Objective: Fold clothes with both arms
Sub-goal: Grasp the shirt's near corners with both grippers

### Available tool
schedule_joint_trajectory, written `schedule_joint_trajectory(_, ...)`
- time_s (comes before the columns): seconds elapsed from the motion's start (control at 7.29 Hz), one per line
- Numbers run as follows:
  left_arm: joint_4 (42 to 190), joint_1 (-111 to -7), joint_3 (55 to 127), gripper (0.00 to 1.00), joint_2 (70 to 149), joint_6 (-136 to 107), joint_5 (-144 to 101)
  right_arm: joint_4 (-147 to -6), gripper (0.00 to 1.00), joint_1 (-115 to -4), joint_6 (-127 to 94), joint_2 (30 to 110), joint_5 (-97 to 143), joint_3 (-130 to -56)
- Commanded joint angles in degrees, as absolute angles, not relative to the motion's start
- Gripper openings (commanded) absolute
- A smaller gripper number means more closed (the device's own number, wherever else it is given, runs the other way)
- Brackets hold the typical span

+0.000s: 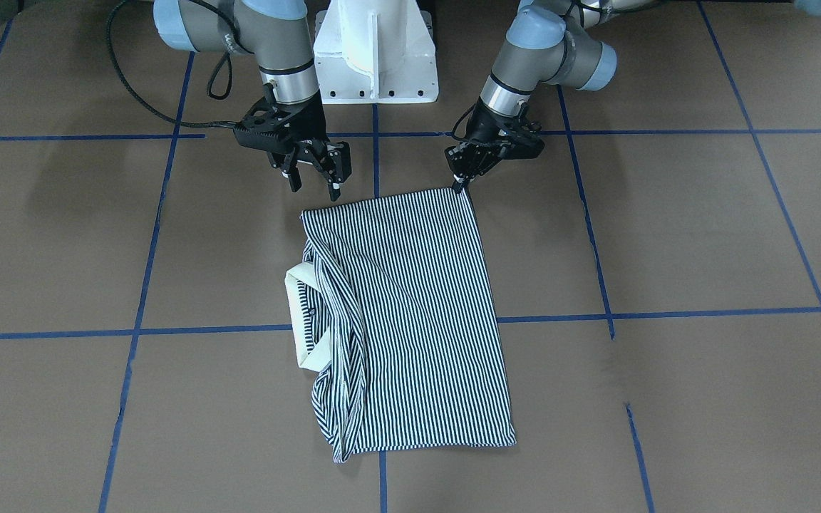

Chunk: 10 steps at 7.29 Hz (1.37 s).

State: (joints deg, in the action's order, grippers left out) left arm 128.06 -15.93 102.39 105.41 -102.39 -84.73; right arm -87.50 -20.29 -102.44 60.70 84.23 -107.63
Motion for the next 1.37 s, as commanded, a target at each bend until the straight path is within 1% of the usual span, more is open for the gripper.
schedule_joint_trajectory(0.0, 128.06, -15.91, 102.39, 0.0, 105.38, -102.39, -84.73, -90.6, 0.8, -20.3, -102.92, 56.54, 84.29, -101.99)
schedule_joint_trajectory(0.14, 128.06, -15.91, 102.39, 0.0, 105.38, -102.39, -84.64, -90.18, 0.8, -20.22, -102.92, 55.56, 84.29, -99.08)
schedule_joint_trajectory(0.41, 128.06, -15.91, 102.39, 0.0, 105.38, -102.39, -84.64, -90.53, 0.8, -20.13, -102.92, 54.58, 84.29, -97.04)
schedule_joint_trajectory(1.1, 128.06, -14.94, 102.39, 0.0, 105.56, -102.48, -84.64, -89.91, 0.81, -19.07, -103.1, 54.49, 84.2, -94.93)
schedule_joint_trajectory(1.23, 128.06, -14.94, 102.39, 0.0, 105.56, -102.48, -84.64, -89.83, 0.81, -19.07, -103.18, 53.1, 84.2, -93.36)
